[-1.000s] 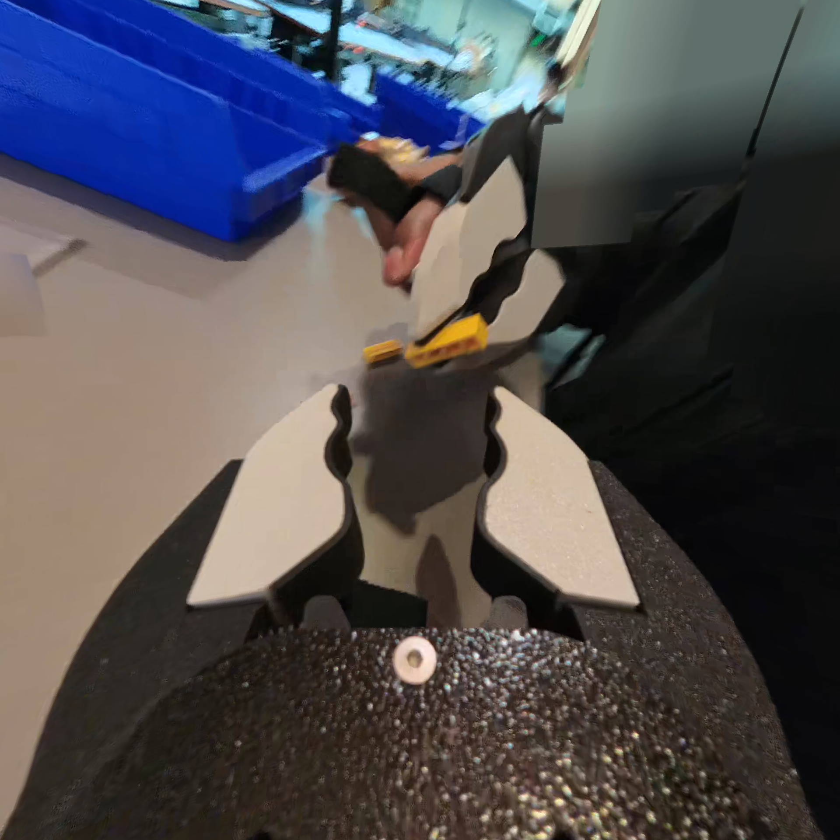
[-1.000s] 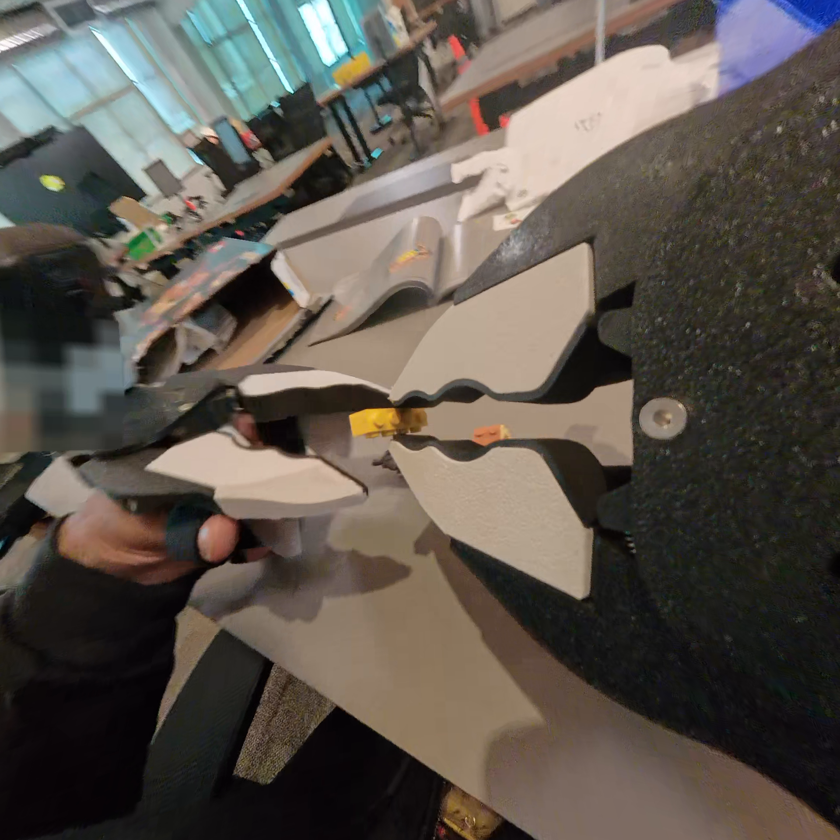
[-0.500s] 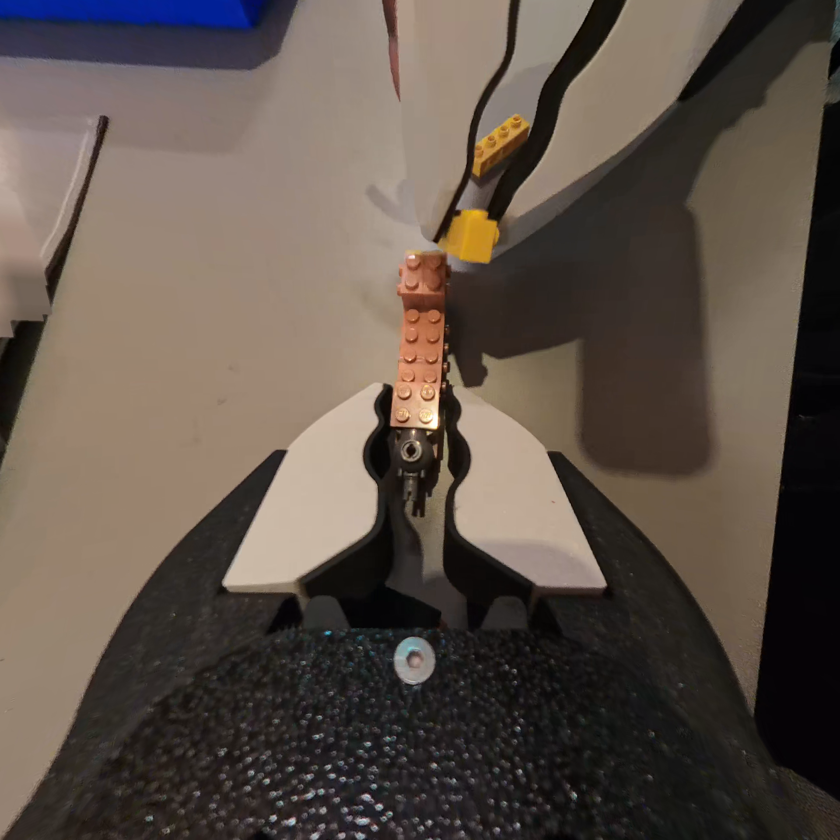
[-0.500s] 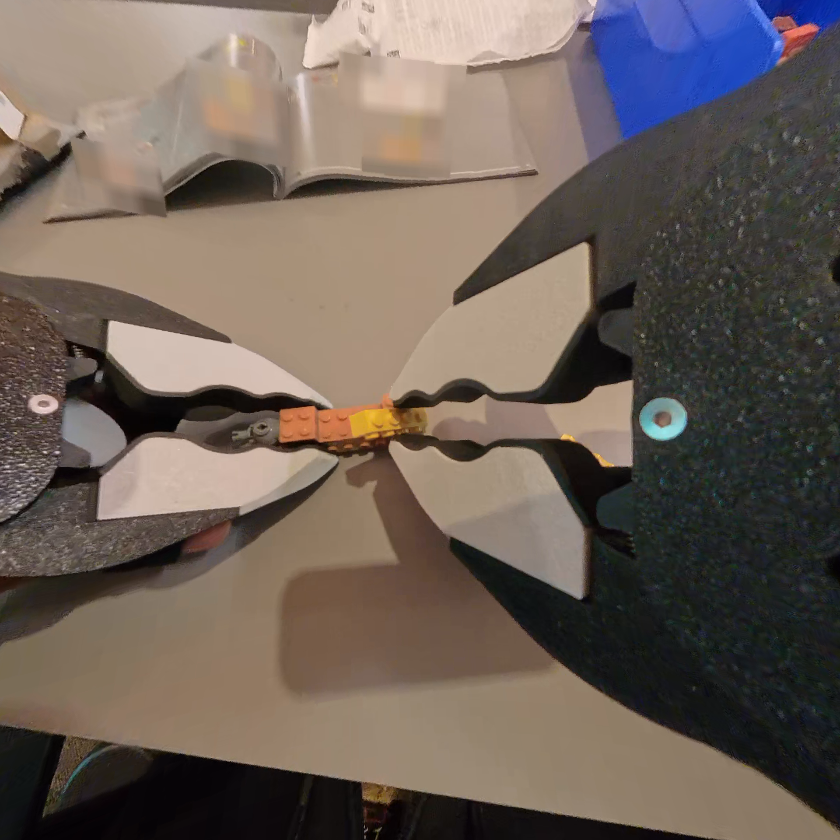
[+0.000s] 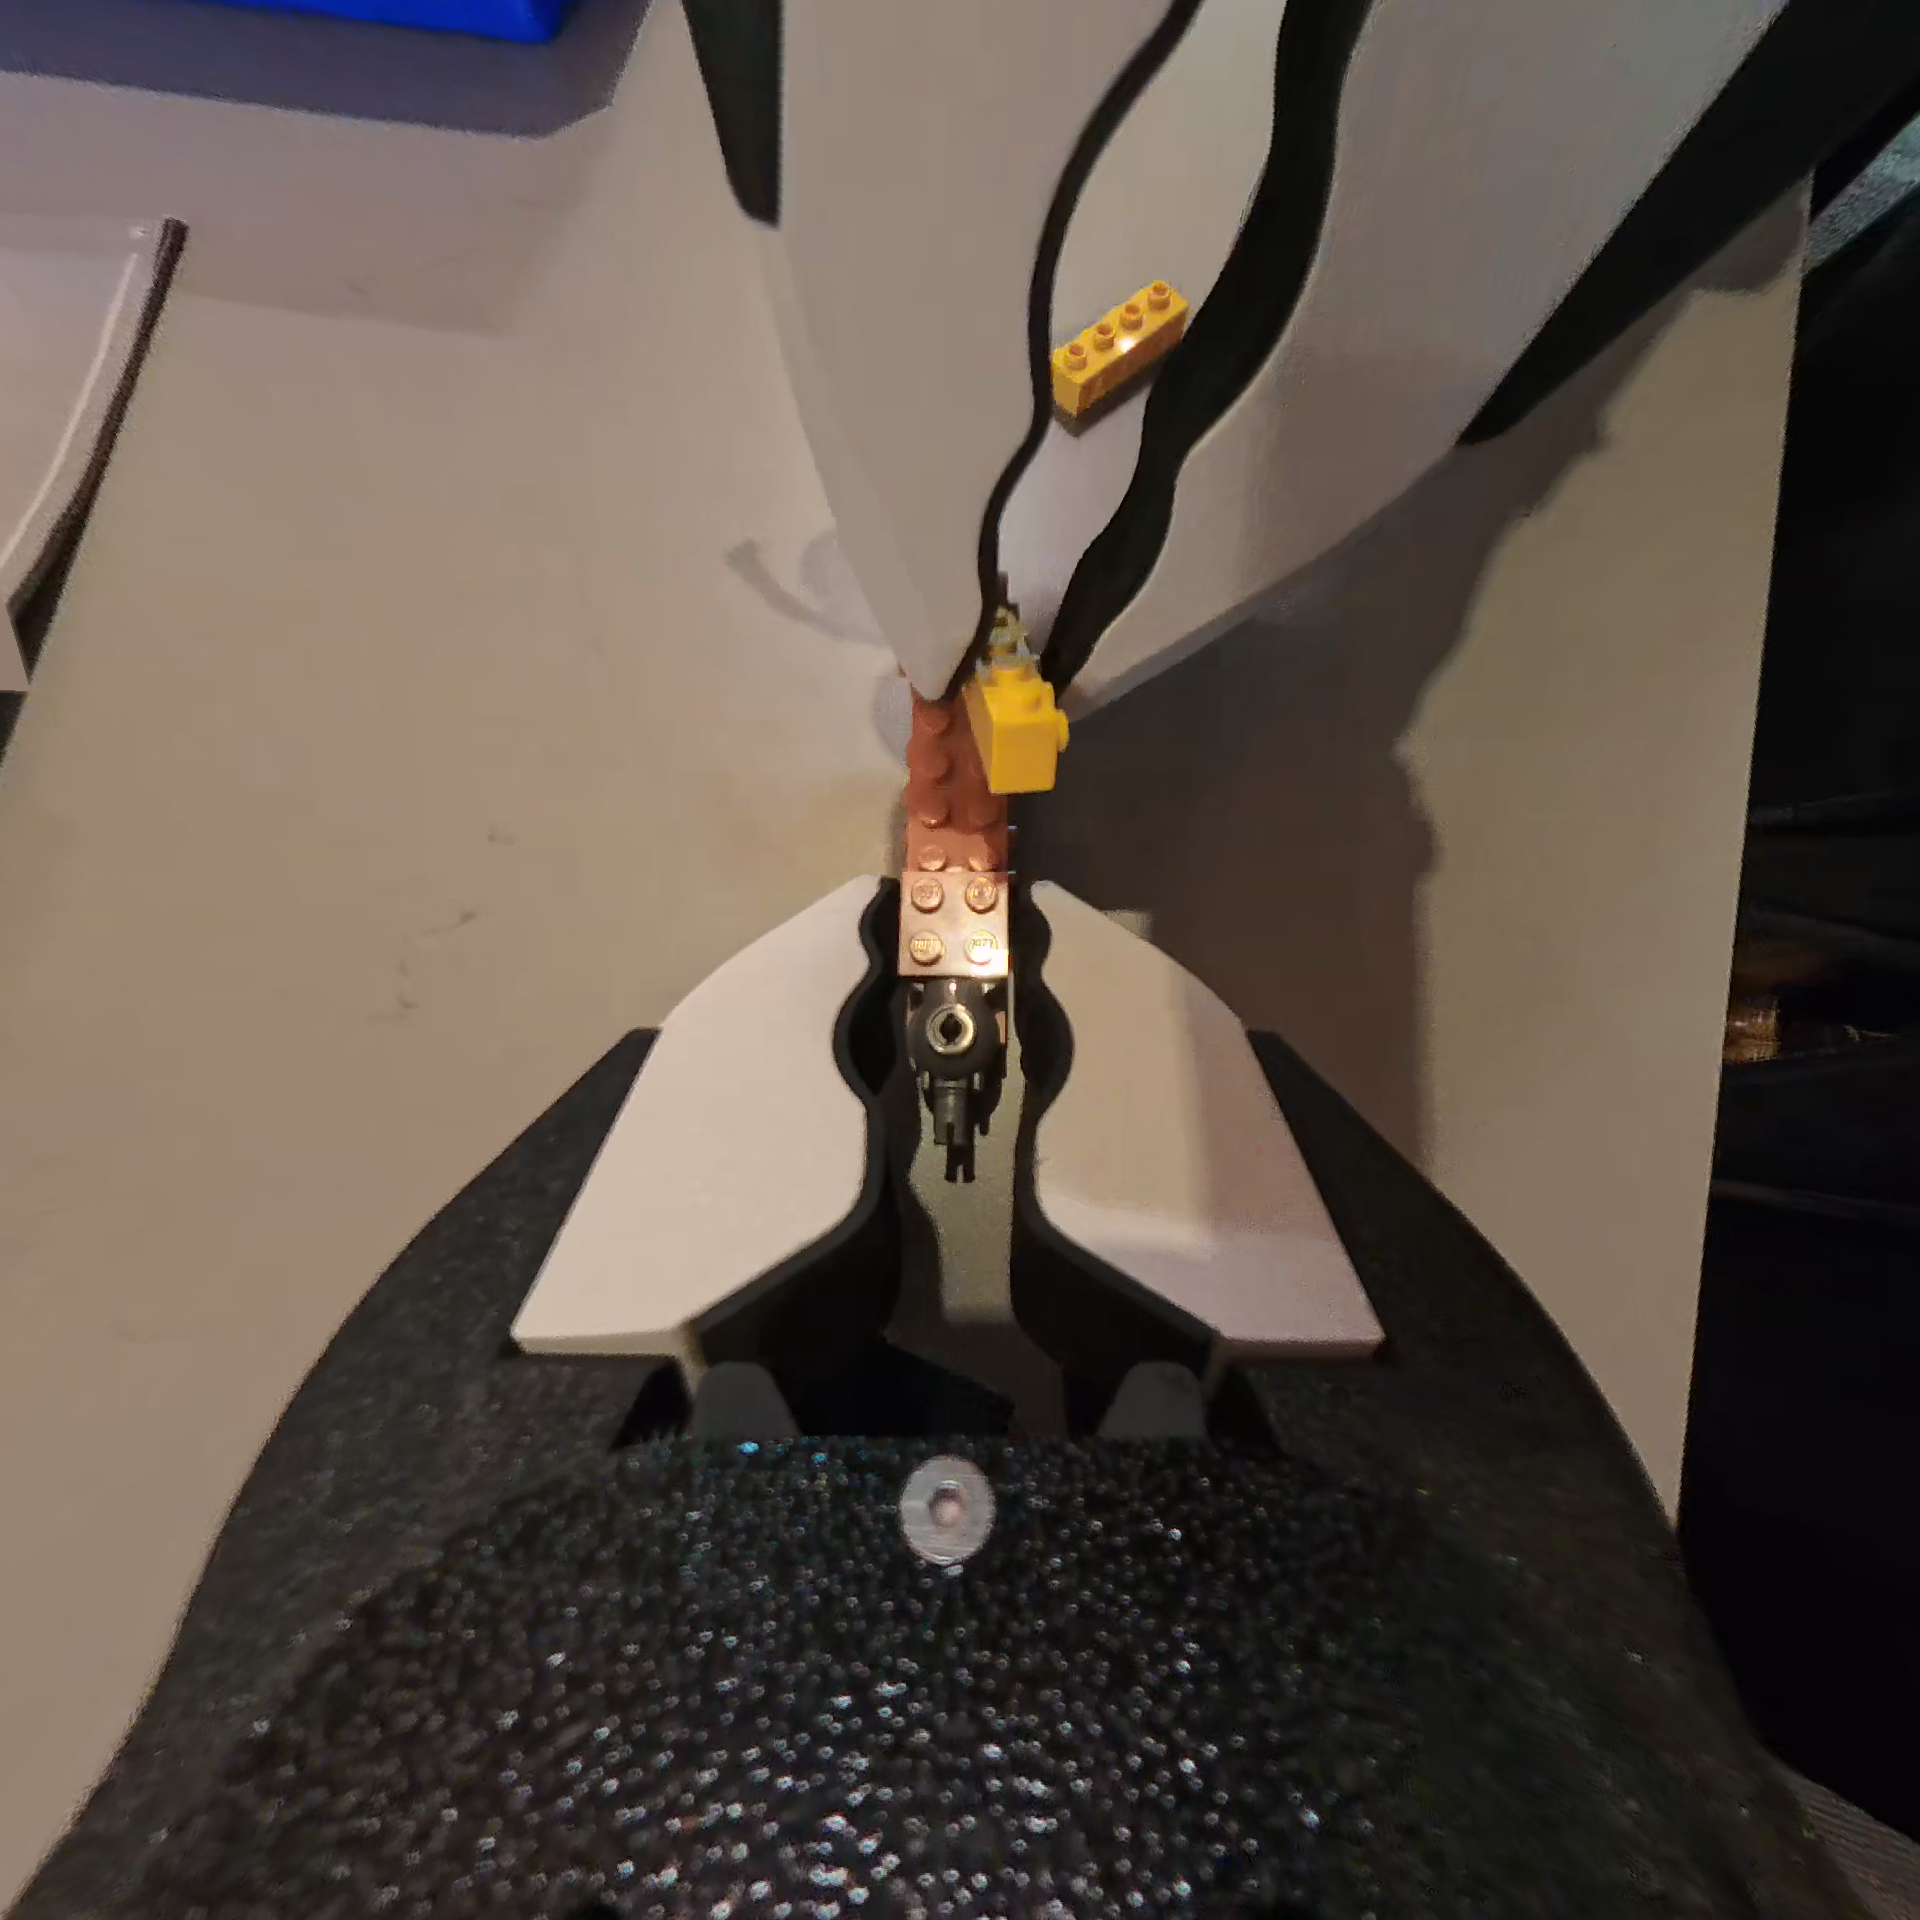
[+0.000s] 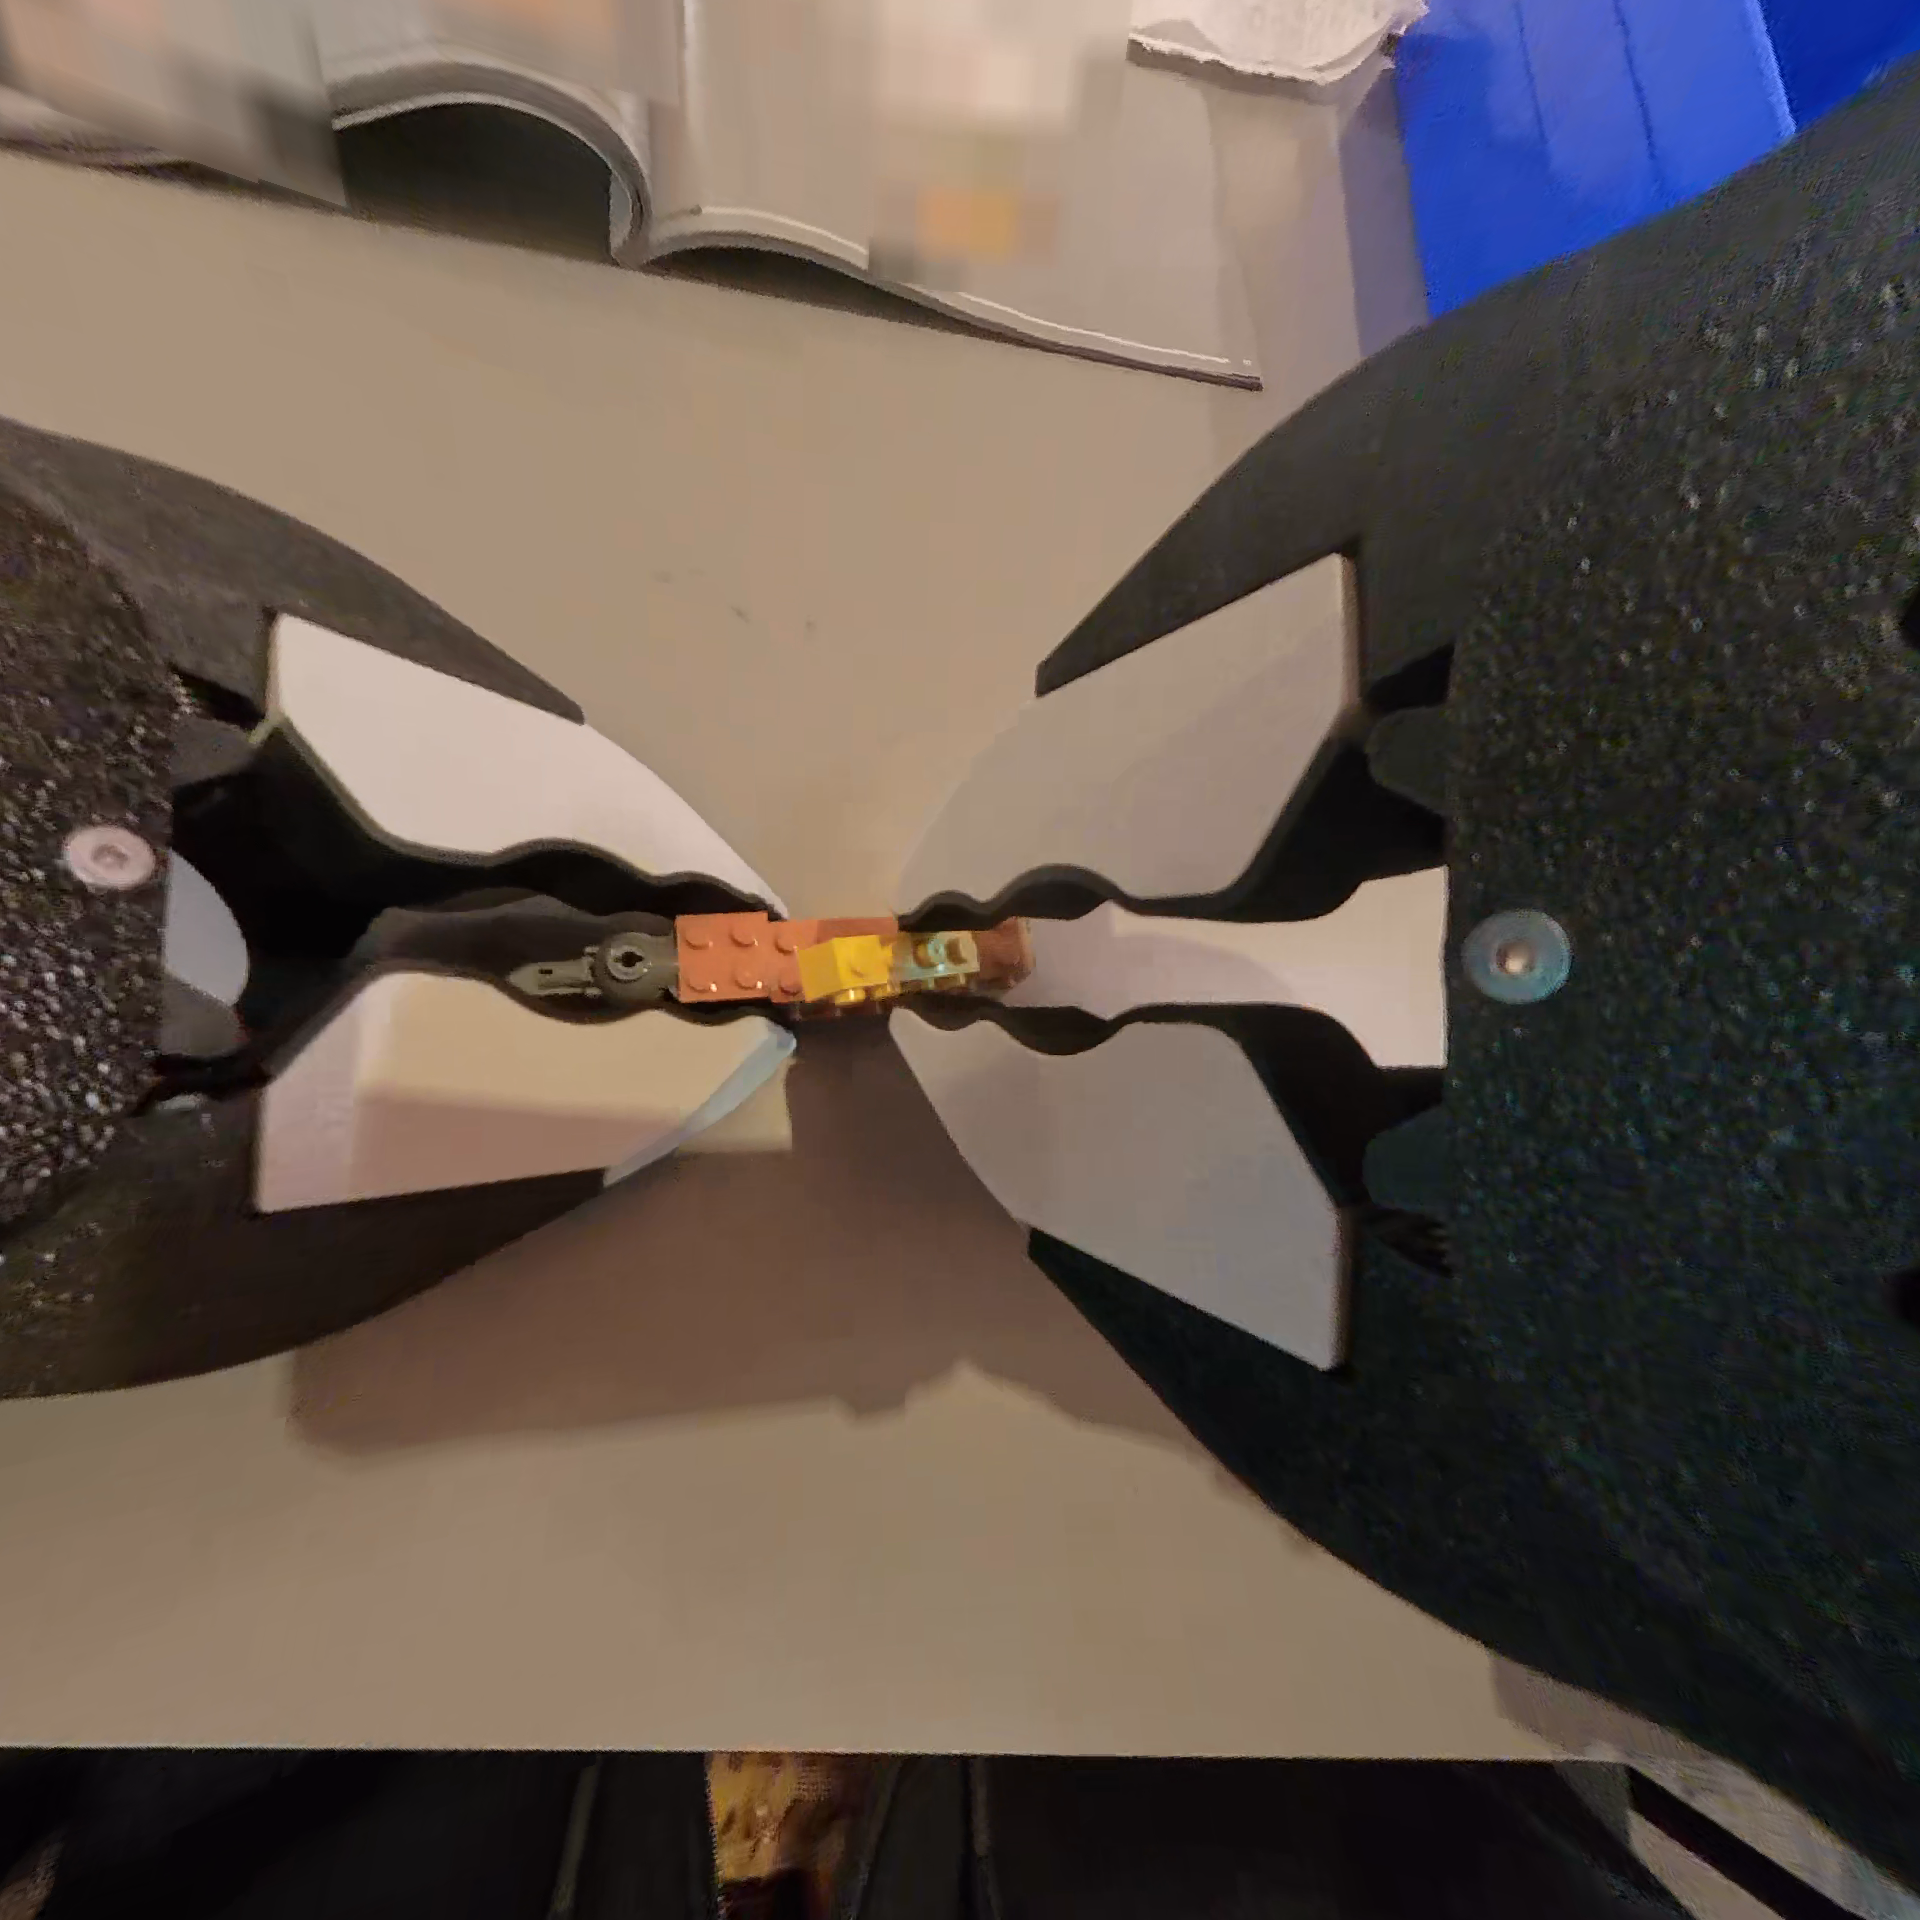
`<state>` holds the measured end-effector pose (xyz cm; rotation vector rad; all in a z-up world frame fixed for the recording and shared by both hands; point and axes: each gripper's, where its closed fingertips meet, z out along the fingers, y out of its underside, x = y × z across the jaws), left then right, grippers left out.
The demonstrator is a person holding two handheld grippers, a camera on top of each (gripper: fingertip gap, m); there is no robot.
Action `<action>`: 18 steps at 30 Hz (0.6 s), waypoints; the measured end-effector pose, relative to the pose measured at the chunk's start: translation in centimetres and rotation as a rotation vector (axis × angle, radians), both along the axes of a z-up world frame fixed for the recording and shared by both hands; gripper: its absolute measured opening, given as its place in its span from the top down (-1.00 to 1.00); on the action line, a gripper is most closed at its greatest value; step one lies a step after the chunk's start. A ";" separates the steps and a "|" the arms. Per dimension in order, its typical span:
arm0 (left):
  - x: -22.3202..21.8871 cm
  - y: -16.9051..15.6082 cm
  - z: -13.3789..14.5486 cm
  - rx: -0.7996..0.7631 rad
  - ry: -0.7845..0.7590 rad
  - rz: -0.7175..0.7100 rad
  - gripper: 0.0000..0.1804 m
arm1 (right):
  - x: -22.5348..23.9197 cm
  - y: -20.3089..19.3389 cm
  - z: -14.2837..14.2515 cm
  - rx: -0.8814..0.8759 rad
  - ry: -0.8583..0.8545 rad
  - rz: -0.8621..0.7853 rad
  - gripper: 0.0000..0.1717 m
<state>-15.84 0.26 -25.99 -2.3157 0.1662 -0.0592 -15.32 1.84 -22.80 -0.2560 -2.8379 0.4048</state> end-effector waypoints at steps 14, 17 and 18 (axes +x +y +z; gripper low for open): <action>-0.1 -0.1 0.1 0.008 -0.021 0.010 0.78 | -0.5 -0.4 -0.3 0.055 -0.042 -0.024 0.87; -0.2 -0.1 0.1 0.006 -0.020 0.019 0.77 | -0.5 -0.3 -0.2 0.028 -0.035 -0.033 0.87; -0.2 -0.2 0.1 0.007 -0.019 0.020 0.75 | -0.4 -0.2 -0.2 0.025 -0.036 -0.037 0.87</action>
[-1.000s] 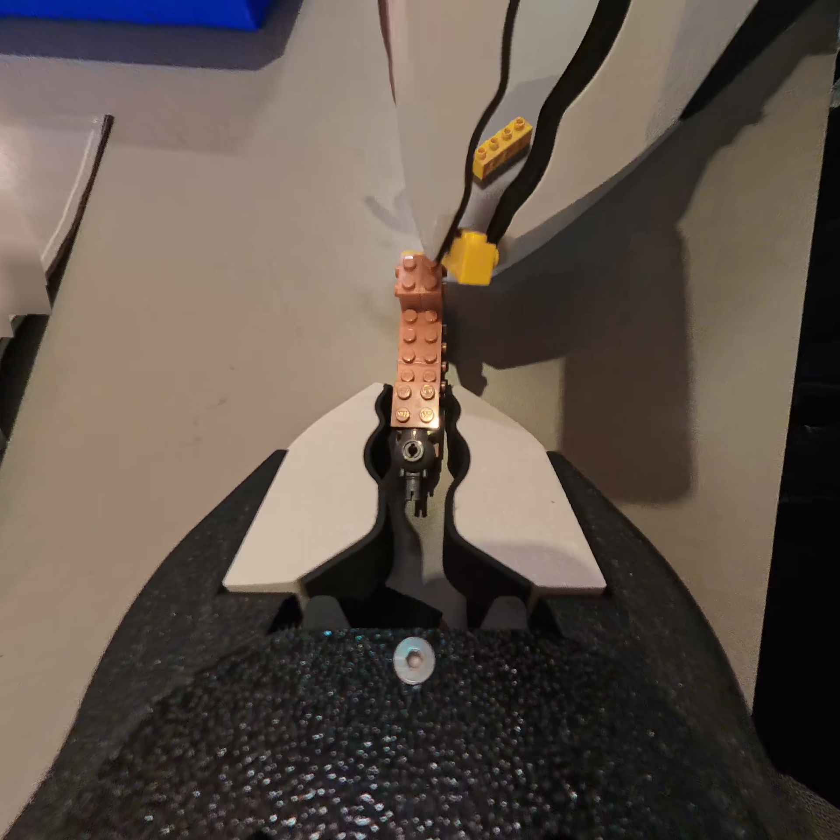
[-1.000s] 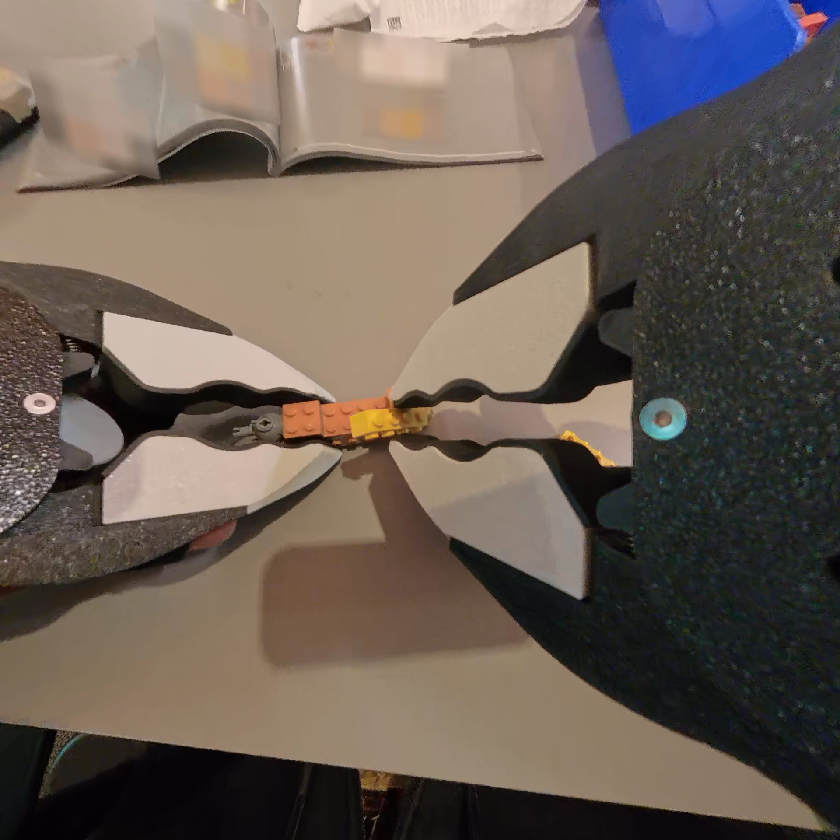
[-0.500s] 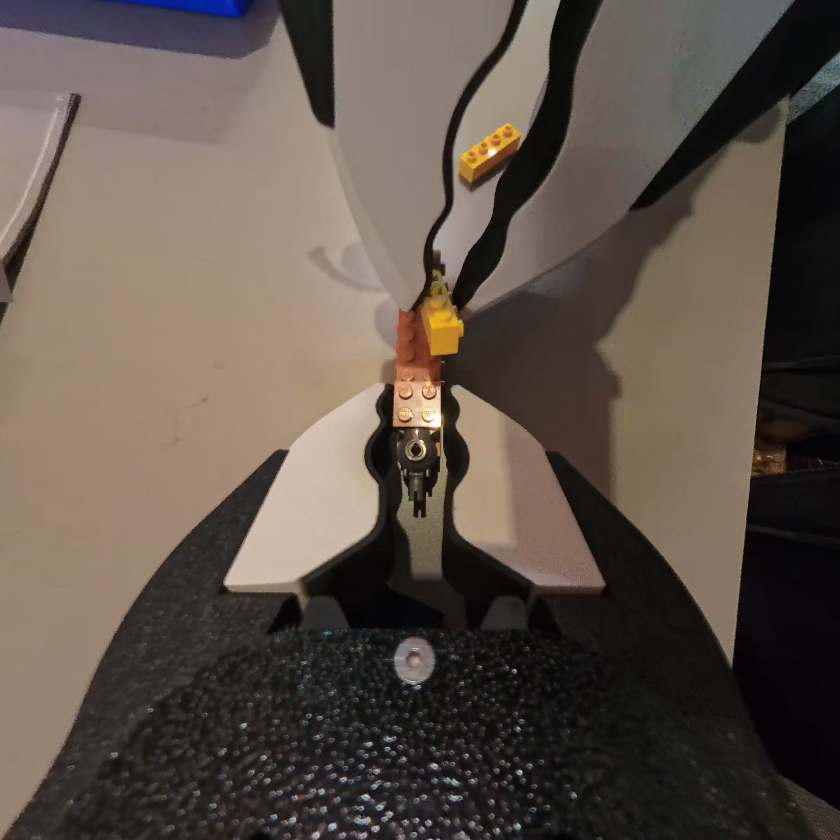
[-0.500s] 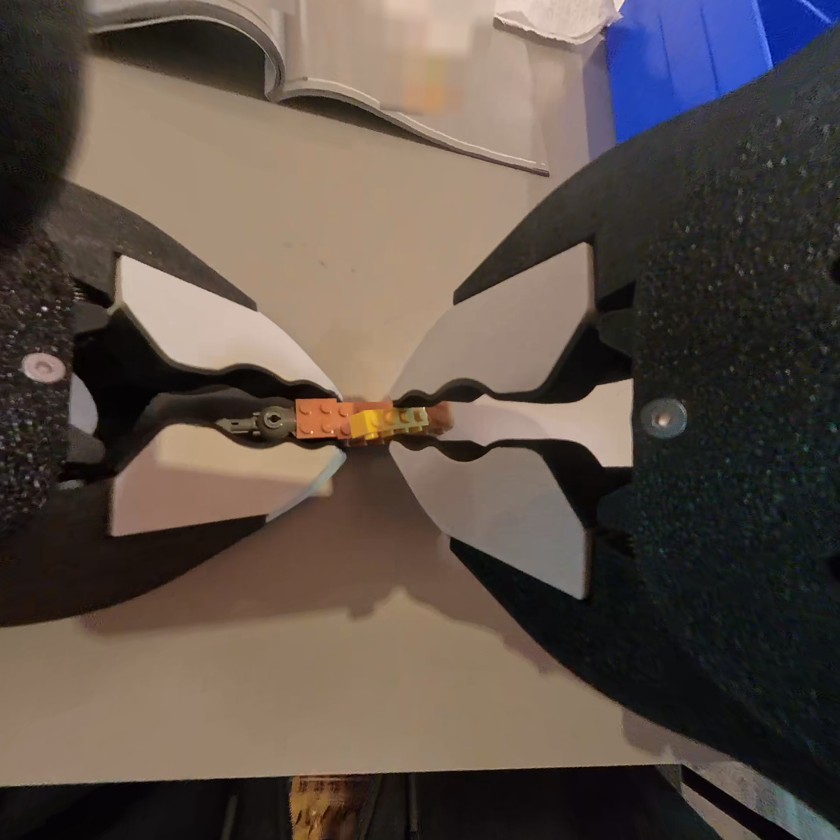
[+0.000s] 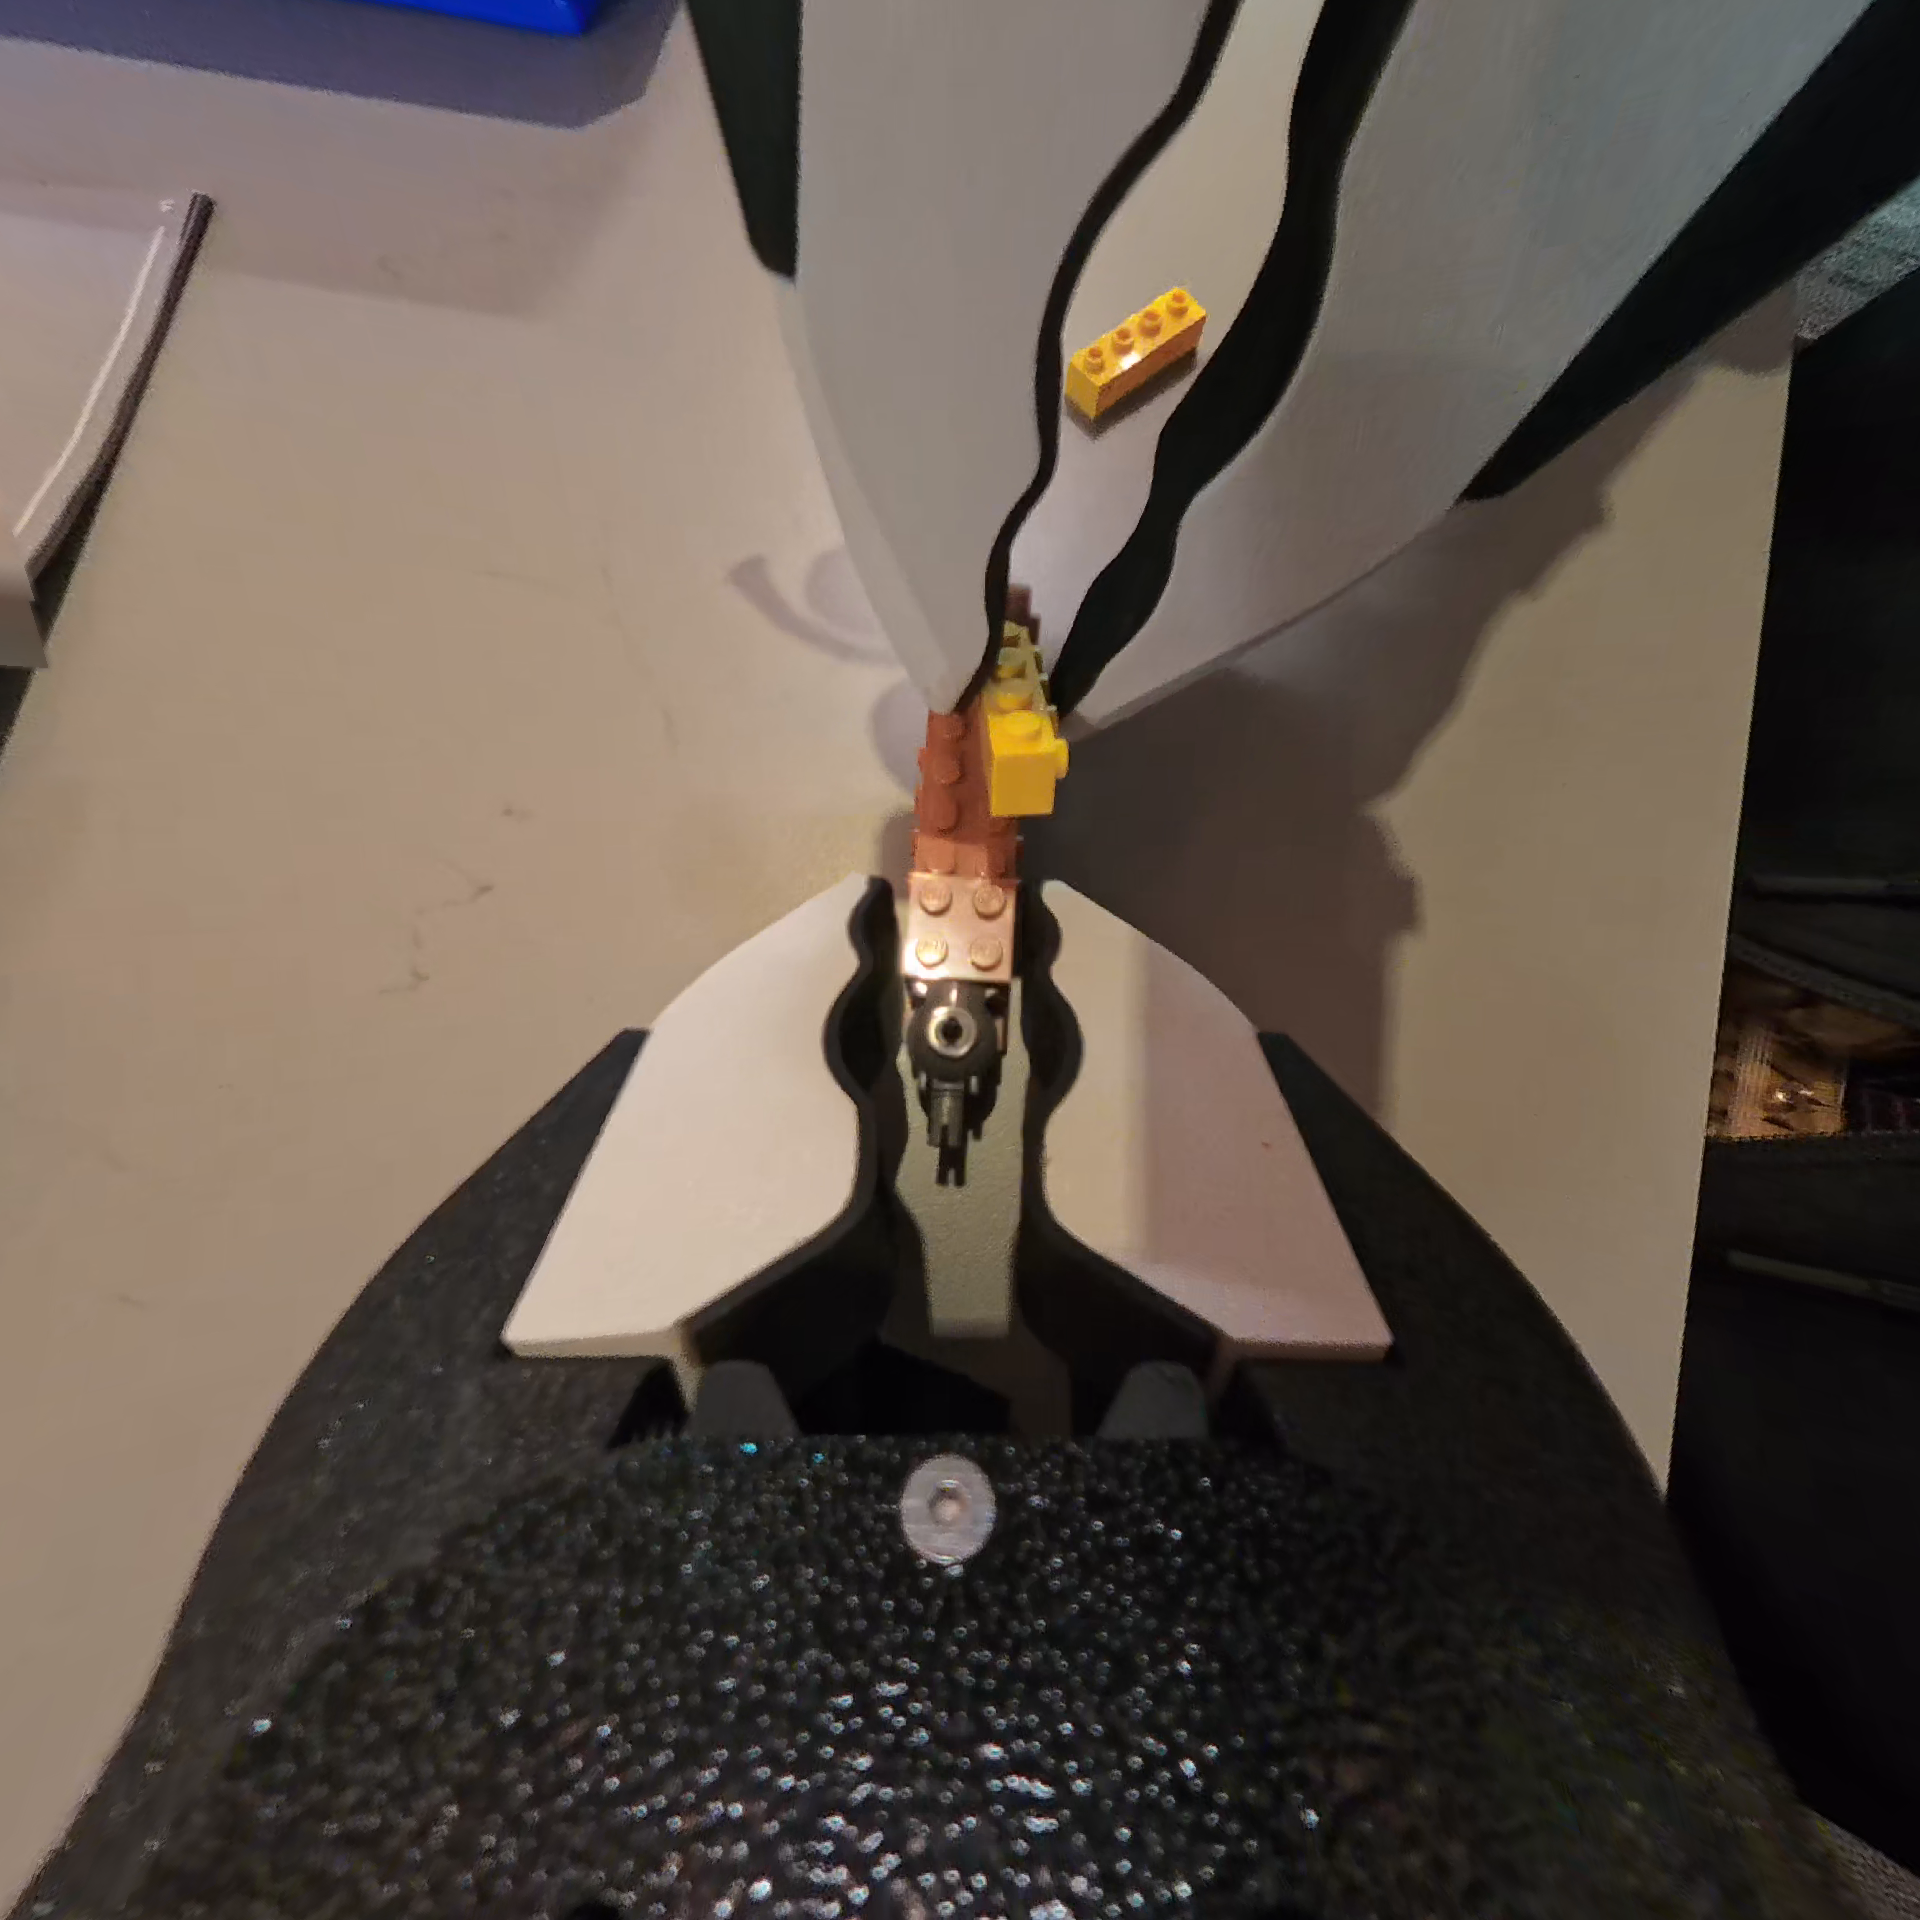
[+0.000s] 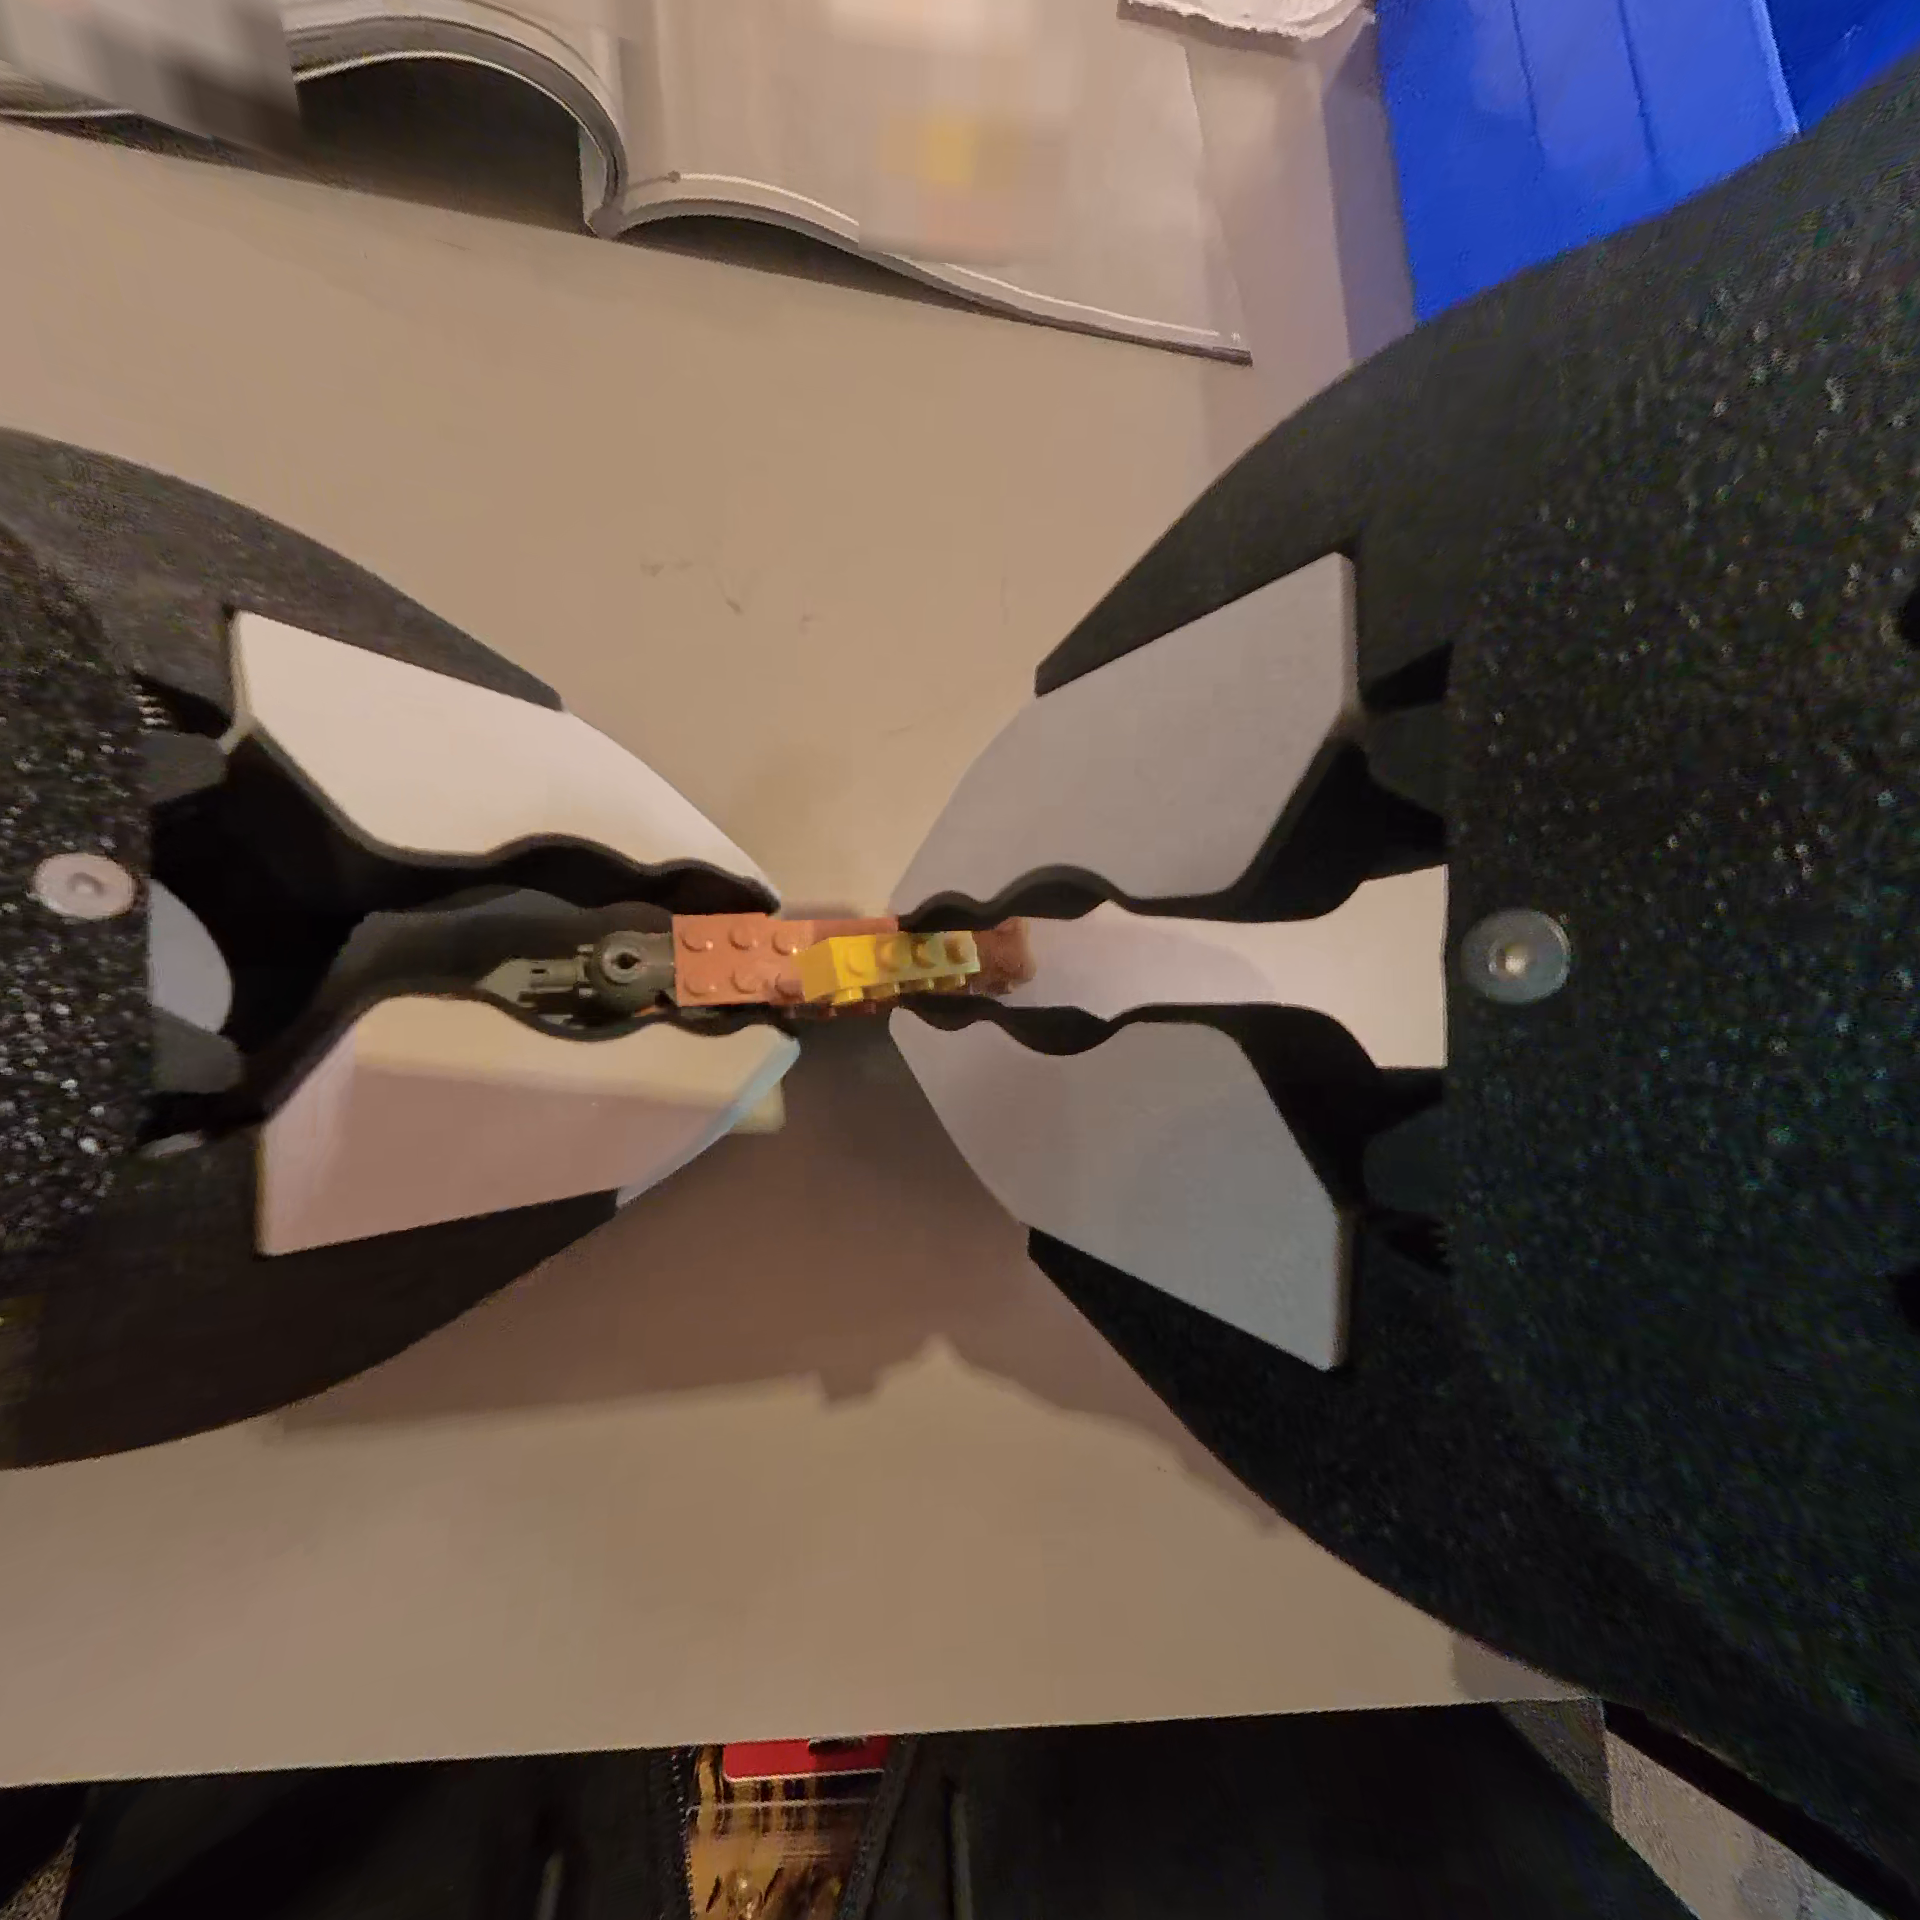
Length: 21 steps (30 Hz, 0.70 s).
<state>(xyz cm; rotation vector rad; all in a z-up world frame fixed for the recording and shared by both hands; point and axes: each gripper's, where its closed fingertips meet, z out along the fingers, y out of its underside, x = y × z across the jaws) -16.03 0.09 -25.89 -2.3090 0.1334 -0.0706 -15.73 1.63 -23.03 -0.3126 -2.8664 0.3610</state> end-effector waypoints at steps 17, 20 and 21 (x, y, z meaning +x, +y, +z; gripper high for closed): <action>0.0 -0.3 0.0 0.003 0.025 0.001 0.81 | -0.3 0.6 -0.9 0.057 0.025 0.027 0.87; 0.0 -0.3 0.1 0.010 0.013 -0.001 0.81 | -0.3 0.5 -0.9 0.060 0.018 0.031 0.87; 0.0 -0.3 0.2 0.012 0.009 -0.001 0.81 | -0.4 0.6 -0.8 0.066 0.018 0.029 0.87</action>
